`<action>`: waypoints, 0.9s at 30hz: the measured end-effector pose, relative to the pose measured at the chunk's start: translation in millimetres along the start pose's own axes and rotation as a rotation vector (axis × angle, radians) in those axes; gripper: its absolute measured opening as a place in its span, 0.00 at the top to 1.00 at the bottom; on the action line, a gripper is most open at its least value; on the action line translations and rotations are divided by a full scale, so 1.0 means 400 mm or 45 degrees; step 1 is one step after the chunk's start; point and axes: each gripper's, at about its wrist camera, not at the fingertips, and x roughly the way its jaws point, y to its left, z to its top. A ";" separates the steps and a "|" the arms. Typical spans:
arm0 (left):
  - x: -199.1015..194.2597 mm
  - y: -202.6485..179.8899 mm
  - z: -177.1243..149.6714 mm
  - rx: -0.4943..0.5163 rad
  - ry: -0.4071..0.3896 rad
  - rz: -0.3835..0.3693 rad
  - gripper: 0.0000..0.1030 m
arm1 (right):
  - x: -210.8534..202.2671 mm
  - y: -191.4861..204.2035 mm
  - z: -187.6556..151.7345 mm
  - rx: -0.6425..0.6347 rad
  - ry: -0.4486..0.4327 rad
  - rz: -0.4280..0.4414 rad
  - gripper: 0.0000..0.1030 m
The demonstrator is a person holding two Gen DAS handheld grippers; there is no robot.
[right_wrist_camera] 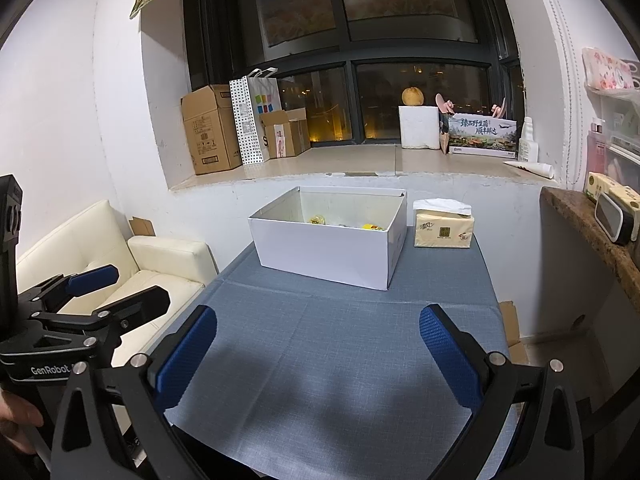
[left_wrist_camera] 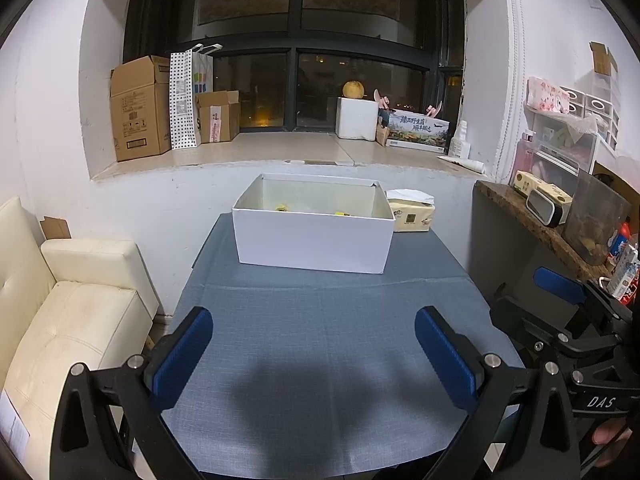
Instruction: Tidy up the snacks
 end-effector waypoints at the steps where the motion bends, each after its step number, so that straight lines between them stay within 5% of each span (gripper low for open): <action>1: 0.000 0.000 0.000 0.000 0.002 0.000 0.00 | 0.000 0.000 -0.001 -0.003 0.000 -0.002 0.00; 27: -0.004 -0.005 -0.002 0.003 -0.010 -0.006 0.00 | -0.003 0.005 0.000 -0.011 0.004 -0.007 0.00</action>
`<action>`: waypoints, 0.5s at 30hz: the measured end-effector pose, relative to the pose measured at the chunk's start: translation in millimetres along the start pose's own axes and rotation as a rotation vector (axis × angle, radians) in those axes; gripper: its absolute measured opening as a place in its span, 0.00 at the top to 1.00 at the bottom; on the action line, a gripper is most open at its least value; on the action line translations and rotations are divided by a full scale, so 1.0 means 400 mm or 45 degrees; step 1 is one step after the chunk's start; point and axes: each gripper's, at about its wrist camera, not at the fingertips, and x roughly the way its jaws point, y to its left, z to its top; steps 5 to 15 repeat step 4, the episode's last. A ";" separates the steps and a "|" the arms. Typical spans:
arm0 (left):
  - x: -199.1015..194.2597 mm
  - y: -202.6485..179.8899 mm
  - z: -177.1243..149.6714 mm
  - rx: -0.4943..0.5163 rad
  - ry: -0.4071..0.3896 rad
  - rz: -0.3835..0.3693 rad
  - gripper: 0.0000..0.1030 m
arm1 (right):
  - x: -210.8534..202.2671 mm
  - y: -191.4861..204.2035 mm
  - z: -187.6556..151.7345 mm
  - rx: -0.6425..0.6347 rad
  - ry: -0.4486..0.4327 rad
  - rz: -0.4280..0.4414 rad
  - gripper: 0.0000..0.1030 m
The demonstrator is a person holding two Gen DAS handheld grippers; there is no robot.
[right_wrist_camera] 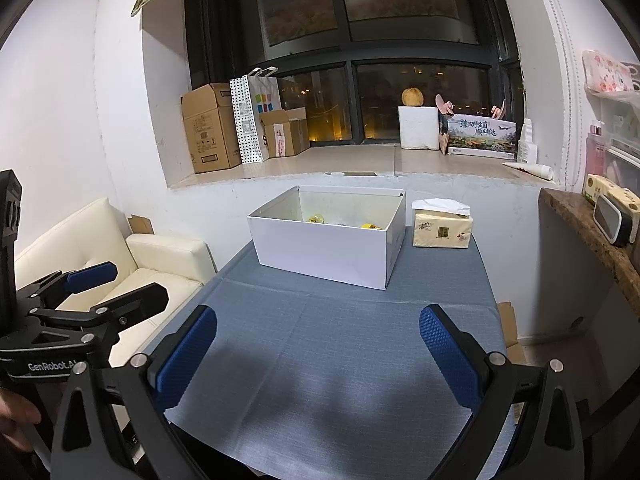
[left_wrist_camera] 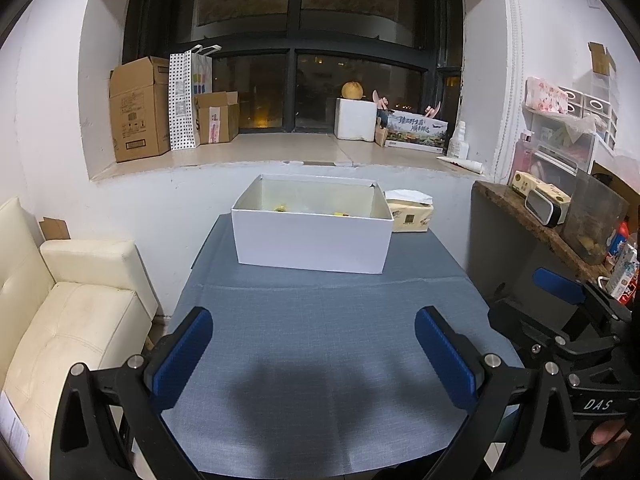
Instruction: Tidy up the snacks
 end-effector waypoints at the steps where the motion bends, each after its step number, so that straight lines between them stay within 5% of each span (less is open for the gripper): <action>1: -0.002 -0.001 0.000 -0.001 -0.006 -0.007 0.00 | 0.000 0.000 0.000 0.000 0.001 0.000 0.00; 15: -0.006 -0.003 0.001 -0.001 -0.009 -0.018 0.00 | -0.001 0.001 0.000 0.001 -0.001 -0.003 0.00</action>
